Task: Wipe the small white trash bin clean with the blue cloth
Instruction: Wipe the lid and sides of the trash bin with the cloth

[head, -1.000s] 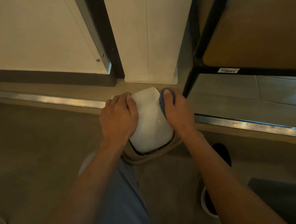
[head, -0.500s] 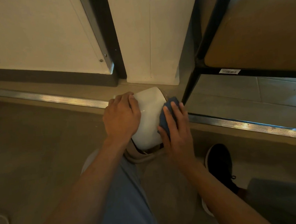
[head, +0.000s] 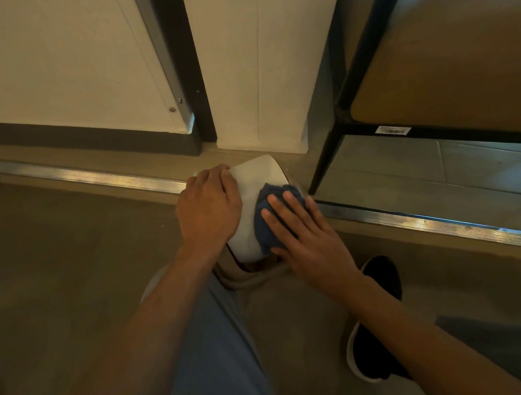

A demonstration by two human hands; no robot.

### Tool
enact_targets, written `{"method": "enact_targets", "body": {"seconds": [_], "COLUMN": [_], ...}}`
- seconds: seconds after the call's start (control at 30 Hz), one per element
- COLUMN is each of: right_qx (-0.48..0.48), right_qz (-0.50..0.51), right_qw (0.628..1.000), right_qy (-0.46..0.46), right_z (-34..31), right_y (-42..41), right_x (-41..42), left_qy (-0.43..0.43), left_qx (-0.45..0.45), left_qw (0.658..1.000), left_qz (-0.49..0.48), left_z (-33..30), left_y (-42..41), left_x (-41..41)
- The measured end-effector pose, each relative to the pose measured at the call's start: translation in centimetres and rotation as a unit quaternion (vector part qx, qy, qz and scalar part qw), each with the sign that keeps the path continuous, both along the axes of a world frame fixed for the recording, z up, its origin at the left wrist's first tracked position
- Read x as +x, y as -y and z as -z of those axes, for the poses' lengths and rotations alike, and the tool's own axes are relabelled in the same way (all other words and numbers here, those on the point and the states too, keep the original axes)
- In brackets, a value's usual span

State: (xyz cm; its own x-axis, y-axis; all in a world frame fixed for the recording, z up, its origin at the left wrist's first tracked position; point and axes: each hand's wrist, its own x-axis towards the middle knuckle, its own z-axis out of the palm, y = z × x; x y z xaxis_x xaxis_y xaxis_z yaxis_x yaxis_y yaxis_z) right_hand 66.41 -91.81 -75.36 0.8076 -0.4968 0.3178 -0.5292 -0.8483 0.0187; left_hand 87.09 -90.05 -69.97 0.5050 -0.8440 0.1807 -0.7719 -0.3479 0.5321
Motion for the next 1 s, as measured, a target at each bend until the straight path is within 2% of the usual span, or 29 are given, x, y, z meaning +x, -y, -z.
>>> {"method": "enact_targets", "body": {"seconds": [0.23,0.5,0.63,0.77,0.9,1.0], "right_qx": [0.058,0.026,0.086,0.185,0.365,0.453], "right_qz": [0.009,-0.015,0.039,0.129,0.221,0.237], "right_qw": [0.997,1.0,0.992,0.958,0.881,0.835], "right_qy": [0.053,0.008,0.081,0.175,0.202,0.205], "right_z": [-0.6,-1.3,-1.5,-3.5,-6.6,-7.6], "right_y": [0.2,1.1,0.8,2.1,6.8,9.0], "right_x": [-0.3,0.1,2.0,4.8,7.2,7.4], "left_qy": [0.012,0.027,0.034,0.032,0.017,0.006], "left_qx": [-0.003,0.002,0.003,0.009,0.009,0.009], "left_qw": [1.0,1.0,0.999,0.999,1.0,1.0], "left_qz": [-0.003,-0.004,0.0,0.001,-0.002,-0.008], "left_z": [0.3,0.2,0.2,0.5,0.4,0.2], "left_y": [0.1,0.1,0.1,0.2,0.3,0.3], "left_x": [-0.3,-0.5,-0.5,-0.3,-0.3,-0.4]}}
